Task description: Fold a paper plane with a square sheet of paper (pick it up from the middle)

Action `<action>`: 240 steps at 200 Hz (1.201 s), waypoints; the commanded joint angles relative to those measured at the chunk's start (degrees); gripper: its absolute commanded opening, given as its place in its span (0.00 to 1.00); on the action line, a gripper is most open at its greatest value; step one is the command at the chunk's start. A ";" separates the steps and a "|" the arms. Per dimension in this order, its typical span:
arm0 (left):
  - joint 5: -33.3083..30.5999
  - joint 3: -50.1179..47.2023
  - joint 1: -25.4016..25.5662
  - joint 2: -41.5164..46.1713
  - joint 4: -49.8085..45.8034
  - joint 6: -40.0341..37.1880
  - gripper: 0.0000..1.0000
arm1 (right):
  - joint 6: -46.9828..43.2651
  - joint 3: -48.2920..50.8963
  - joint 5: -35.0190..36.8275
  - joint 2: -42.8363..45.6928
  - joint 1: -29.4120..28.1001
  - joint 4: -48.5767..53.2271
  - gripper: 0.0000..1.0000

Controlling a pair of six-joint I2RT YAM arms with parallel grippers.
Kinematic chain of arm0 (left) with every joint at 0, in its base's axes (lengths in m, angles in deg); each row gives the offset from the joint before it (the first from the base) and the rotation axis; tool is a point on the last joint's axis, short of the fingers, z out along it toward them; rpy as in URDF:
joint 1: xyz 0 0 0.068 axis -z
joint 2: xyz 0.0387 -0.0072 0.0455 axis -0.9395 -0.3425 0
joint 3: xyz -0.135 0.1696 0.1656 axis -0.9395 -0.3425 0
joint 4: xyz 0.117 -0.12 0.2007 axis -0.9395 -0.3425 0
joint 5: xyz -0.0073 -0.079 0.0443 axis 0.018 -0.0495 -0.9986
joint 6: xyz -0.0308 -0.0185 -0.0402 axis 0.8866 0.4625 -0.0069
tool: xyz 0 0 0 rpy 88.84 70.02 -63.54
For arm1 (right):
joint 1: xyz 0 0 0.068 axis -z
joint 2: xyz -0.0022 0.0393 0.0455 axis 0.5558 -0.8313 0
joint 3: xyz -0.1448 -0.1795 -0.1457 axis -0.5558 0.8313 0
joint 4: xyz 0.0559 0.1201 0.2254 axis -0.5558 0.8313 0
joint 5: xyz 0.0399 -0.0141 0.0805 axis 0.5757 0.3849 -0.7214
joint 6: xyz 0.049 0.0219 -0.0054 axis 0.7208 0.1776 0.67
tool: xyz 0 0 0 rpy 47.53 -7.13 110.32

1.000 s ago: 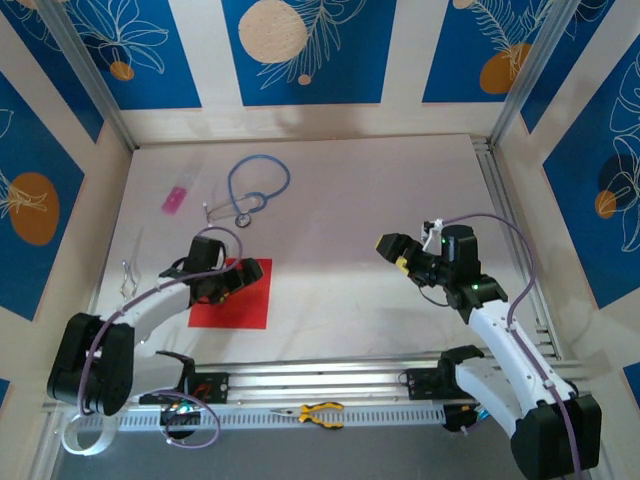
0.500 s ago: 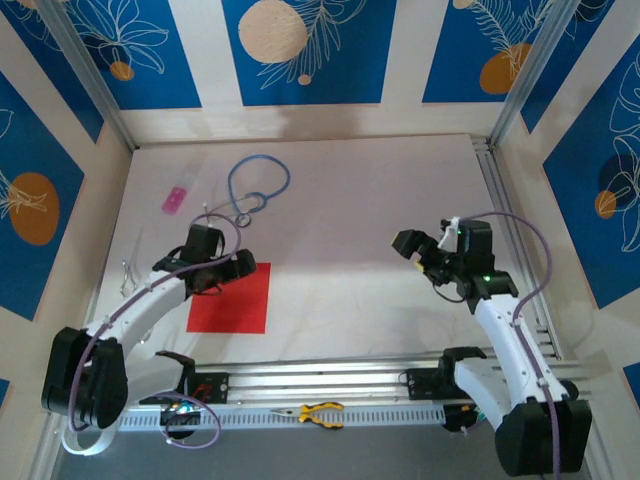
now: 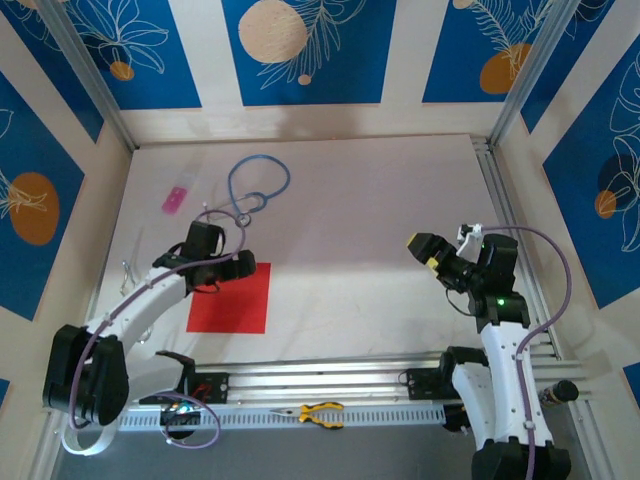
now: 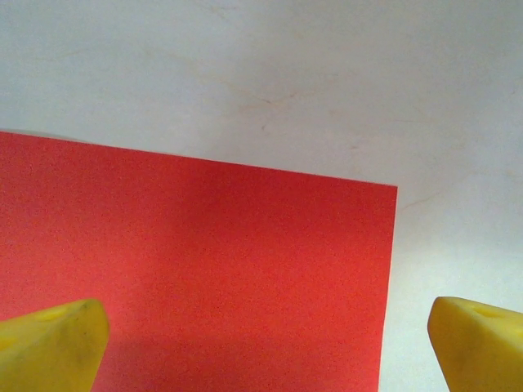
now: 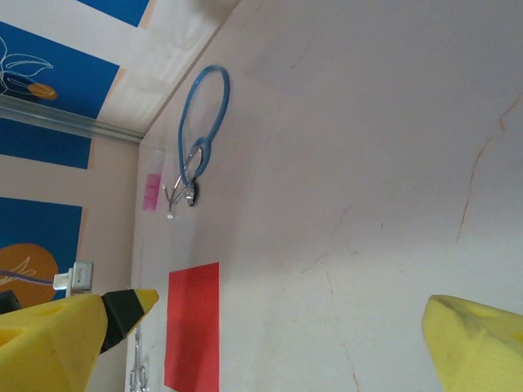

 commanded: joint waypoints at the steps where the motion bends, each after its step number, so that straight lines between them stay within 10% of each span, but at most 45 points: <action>1: -1.04 1.95 -0.34 -1.32 -3.68 -2.60 1.00 | 0.91 -0.73 -2.90 -1.70 -0.30 -3.27 0.99; 240: -3.38 6.41 9.53 -23.51 -10.27 1.92 0.83 | -0.29 -0.52 1.29 -24.10 -22.41 -11.30 1.00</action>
